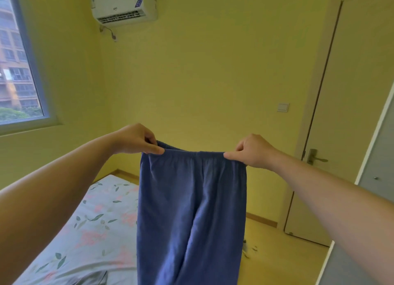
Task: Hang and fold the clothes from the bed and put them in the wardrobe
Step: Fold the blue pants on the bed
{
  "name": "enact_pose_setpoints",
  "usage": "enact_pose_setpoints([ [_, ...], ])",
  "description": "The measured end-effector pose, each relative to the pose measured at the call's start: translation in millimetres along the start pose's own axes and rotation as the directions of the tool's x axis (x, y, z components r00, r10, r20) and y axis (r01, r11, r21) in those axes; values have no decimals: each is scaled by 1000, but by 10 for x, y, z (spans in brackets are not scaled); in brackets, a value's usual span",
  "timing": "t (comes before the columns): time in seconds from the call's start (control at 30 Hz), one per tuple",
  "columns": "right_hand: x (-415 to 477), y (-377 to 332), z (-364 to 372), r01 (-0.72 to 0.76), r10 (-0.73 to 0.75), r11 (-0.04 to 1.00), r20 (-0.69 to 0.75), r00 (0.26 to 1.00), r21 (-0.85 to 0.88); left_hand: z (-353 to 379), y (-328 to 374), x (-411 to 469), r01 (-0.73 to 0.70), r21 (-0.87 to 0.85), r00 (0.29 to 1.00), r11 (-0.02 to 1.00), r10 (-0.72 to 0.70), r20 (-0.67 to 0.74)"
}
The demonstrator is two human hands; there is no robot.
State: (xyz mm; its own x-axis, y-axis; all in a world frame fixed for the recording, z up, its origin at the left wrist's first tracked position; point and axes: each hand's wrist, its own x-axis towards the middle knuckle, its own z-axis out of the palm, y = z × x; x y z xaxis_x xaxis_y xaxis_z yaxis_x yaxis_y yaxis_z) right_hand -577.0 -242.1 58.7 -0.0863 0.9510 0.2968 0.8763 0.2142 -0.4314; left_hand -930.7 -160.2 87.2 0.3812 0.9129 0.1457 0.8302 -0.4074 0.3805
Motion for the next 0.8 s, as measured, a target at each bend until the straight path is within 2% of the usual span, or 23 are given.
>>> enact_pose_setpoints([
  [0.07, 27, 30, -19, -6, 6, 1000, -6, 1000, -31, 37, 38, 23, -45, 148, 998, 988, 50, -30],
  [0.13, 31, 45, -27, -1, 0, 996, -6, 1000, -87, 68, 86, 56, -79, 194, 994, 978, 93, -61],
  [0.23, 4, 77, -47, -16, 22, 983, 31, 999, -183, 61, 133, 96, -99, 154, 991, 983, 112, -76],
  [0.33, -48, 109, -79, -80, 104, 966, 85, 991, -245, 31, 173, 113, -114, 158, 990, 981, 125, -61],
  [0.43, -76, 142, -126, -132, 166, 963, 134, 977, -237, 30, 199, 135, -118, 137, 990, 984, 127, -57],
  [0.5, -76, 161, -168, -145, 169, 976, 141, 976, -162, 41, 225, 148, -106, 62, 992, 992, 109, -60],
  [0.6, -89, 165, -258, -132, 131, 991, 126, 983, -3, 65, 273, 165, -55, -188, 998, 981, 46, -53],
  [0.7, -101, 175, -350, -145, 136, 989, 175, 975, 35, 45, 291, 157, 11, -432, 999, 902, 8, 44],
  [0.8, -86, 213, -383, -181, 177, 983, 114, 978, 29, 48, 326, 151, 94, -612, 992, 785, -18, 129],
])
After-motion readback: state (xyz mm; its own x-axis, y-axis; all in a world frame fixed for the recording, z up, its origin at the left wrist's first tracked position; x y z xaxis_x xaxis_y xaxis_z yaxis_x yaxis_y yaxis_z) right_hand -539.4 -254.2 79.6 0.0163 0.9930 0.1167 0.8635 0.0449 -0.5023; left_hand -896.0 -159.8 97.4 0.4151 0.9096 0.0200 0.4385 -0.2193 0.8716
